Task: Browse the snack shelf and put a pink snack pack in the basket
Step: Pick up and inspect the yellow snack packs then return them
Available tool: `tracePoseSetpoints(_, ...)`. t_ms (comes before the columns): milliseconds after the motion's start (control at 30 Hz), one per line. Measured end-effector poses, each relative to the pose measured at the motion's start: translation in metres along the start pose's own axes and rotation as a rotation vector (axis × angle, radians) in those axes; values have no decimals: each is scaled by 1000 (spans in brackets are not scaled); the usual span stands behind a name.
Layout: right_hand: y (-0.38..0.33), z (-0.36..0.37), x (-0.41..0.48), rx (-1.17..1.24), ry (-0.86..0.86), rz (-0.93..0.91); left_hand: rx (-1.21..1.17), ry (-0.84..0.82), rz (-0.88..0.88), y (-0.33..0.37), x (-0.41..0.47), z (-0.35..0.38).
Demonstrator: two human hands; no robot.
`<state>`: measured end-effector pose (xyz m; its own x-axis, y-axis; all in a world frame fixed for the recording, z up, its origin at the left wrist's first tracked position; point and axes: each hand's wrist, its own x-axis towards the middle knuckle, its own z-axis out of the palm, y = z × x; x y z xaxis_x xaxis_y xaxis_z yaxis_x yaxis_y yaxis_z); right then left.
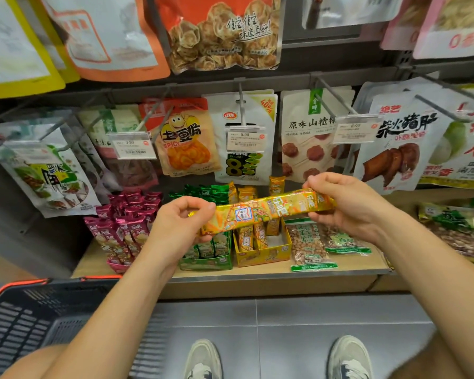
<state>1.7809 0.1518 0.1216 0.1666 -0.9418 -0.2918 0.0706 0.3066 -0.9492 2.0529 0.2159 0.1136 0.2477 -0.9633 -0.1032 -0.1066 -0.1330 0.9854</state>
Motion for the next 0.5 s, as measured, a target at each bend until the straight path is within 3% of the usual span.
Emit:
tracePoseSetpoints(133, 1, 0, 1, 56, 27, 17, 153, -12, 50, -2, 0, -2)
tracePoseSetpoints(367, -4, -1, -5, 47, -102, -34, 757, -102, 274, -4, -4, -1)
tracePoseSetpoints(500, -4, 10, -10, 23, -238, -128, 597, -276, 353, -4, -13, 18)
